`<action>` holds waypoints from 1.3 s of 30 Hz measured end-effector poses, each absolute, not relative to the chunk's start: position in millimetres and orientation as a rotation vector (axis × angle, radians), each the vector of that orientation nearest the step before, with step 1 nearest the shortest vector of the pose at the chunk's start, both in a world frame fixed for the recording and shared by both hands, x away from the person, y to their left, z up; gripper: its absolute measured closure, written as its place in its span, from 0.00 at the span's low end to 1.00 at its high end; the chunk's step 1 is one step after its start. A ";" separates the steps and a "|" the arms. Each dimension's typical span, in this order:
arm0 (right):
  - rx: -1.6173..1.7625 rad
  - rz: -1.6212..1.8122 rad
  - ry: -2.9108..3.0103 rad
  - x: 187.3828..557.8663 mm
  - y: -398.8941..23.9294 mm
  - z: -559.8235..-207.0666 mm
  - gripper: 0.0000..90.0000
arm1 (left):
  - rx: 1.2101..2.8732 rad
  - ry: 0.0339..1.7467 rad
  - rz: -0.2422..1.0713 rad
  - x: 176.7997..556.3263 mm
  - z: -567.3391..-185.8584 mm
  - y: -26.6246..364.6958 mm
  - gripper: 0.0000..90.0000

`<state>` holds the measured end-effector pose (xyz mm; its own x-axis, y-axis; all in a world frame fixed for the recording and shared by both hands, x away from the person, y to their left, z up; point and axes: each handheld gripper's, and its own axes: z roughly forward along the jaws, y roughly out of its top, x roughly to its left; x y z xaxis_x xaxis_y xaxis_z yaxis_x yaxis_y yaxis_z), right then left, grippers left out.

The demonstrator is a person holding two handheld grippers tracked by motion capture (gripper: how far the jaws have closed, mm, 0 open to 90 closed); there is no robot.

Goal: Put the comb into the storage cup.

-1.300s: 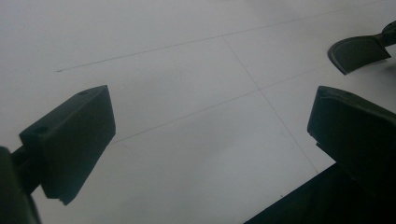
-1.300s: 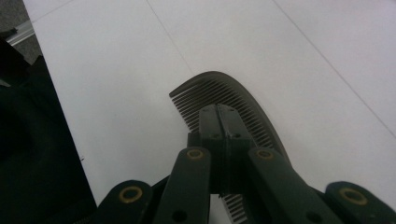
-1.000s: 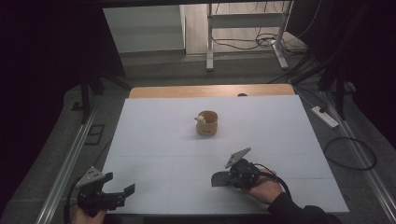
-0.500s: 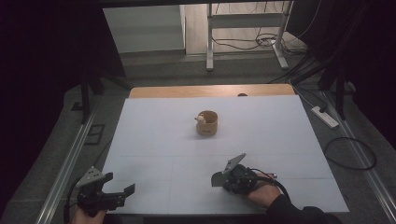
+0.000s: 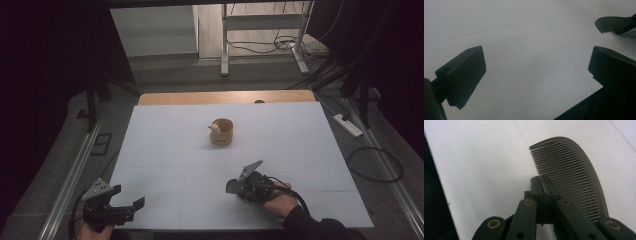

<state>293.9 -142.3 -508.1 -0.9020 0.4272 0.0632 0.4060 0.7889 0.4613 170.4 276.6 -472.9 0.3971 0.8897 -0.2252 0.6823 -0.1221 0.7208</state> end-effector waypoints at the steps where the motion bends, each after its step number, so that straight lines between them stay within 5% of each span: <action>1: 0.689 0.741 2.927 295.2 -142.2 -508.1 0.99 | 1.871 1.353 0.334 170.5 -472.9 276.6 0.02; 26: 0.754 0.772 2.866 318.8 -141.6 -505.4 0.99 | 1.871 1.352 0.329 170.7 -473.0 276.9 0.02; 39: 0.749 0.838 2.801 308.8 -159.5 -484.0 0.73 | 1.875 1.347 0.332 170.5 -472.9 276.5 0.02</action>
